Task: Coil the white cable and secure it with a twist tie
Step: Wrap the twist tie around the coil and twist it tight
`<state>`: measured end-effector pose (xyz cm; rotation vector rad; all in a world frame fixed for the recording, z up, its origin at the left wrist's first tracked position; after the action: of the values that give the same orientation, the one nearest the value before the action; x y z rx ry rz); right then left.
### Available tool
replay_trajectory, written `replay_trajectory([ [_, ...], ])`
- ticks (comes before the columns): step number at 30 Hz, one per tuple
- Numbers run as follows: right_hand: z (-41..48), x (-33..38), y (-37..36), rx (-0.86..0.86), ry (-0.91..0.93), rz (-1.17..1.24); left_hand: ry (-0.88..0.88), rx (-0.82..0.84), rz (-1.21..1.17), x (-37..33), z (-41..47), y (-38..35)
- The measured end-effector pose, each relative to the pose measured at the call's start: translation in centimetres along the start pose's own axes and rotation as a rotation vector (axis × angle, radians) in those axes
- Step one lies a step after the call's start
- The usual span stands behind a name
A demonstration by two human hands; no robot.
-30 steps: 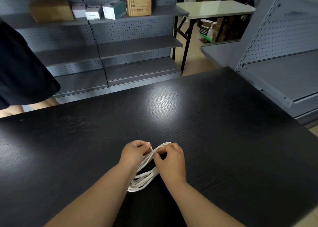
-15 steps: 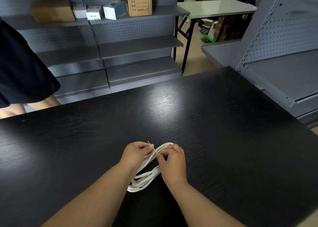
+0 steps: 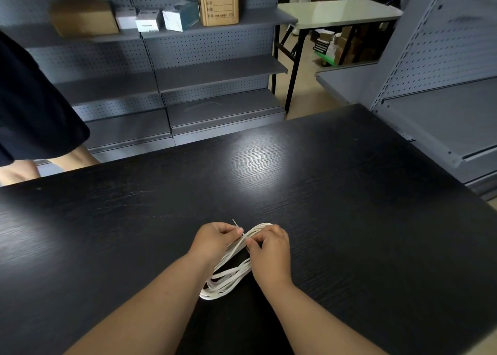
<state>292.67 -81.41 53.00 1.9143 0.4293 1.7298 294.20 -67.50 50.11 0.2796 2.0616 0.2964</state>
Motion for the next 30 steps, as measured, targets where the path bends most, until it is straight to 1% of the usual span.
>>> replay_trajectory([
  [4,-0.06,0.06,0.06,0.007,0.007,0.002,-0.014,-0.022,0.008,-0.18,-0.11,-0.02],
  [8,-0.09,-0.03,0.22,0.059,0.047,-0.023,-0.021,-0.061,0.011,-0.25,-0.22,-0.04],
  [14,-0.10,-0.18,0.30,0.125,0.099,-0.105,-0.011,-0.071,0.028,-0.09,-0.14,0.08],
  [20,0.11,0.00,0.23,0.102,0.036,-0.072,-0.011,-0.056,-0.003,-0.26,-0.09,-0.04],
  [25,0.11,0.27,0.40,0.086,0.005,-0.034,-0.022,-0.022,0.019,-0.09,-0.14,-0.32],
  [30,0.04,0.21,0.34,0.094,0.027,-0.048,-0.014,-0.073,-0.015,-0.05,0.13,-0.12],
])
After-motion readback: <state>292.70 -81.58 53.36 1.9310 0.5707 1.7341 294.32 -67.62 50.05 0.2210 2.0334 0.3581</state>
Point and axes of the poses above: each hand's wrist, its own z-axis towards the middle knuckle, its own y-axis out of the back of the hand, x = y × z, the point moved 9 cm from there along z, towards the middle knuckle, and after that the axes turned 7 degrees about z, right-handed, at the moved point
